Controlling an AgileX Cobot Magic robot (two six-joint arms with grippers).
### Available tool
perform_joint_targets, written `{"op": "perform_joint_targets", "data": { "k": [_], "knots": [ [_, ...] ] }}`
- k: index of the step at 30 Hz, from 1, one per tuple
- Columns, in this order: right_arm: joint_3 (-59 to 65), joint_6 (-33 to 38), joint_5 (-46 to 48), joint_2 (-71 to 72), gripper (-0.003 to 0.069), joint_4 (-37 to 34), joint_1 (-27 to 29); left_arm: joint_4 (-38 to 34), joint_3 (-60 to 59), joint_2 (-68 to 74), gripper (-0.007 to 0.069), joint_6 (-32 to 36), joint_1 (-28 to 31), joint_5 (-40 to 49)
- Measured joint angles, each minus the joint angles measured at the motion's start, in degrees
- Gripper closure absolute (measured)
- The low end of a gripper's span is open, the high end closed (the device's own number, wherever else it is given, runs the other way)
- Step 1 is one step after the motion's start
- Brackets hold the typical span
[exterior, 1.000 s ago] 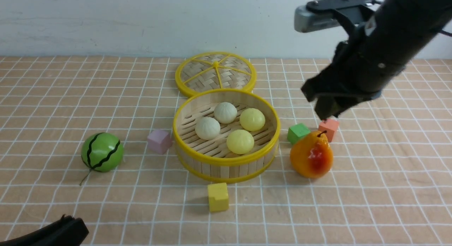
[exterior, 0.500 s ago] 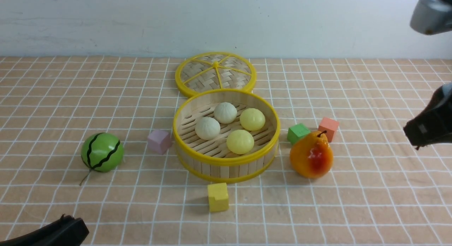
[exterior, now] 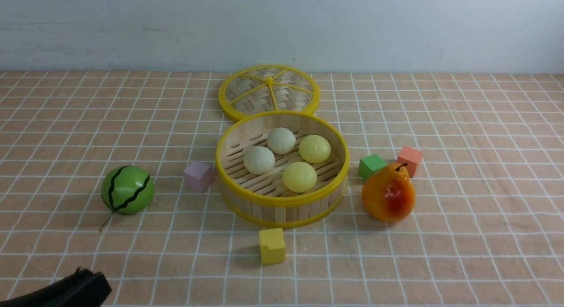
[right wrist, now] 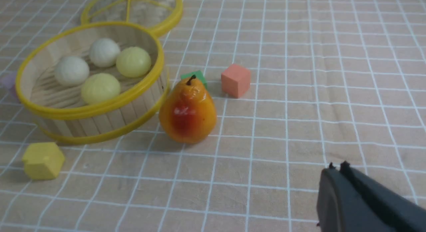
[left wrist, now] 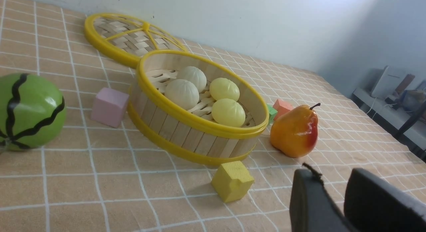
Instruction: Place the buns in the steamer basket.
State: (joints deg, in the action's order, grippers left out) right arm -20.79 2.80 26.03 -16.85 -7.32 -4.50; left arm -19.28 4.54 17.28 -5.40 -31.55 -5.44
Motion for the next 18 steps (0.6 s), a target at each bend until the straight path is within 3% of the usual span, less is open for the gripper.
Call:
{"op": "perform_joint_targets", "data": {
  "k": [6,18],
  "knots": [
    [20.7,-0.5,-7.1,15.9,0.0677,-0.3,1.8,0.0,0.0,0.0,0.046,0.0,0.0,0.0],
    [21.9,-1.6,-3.8,17.4,0.0671,0.4,2.8,0.0,0.0,0.0,0.0459,0.1,0.0,0.0]
  ]
}}
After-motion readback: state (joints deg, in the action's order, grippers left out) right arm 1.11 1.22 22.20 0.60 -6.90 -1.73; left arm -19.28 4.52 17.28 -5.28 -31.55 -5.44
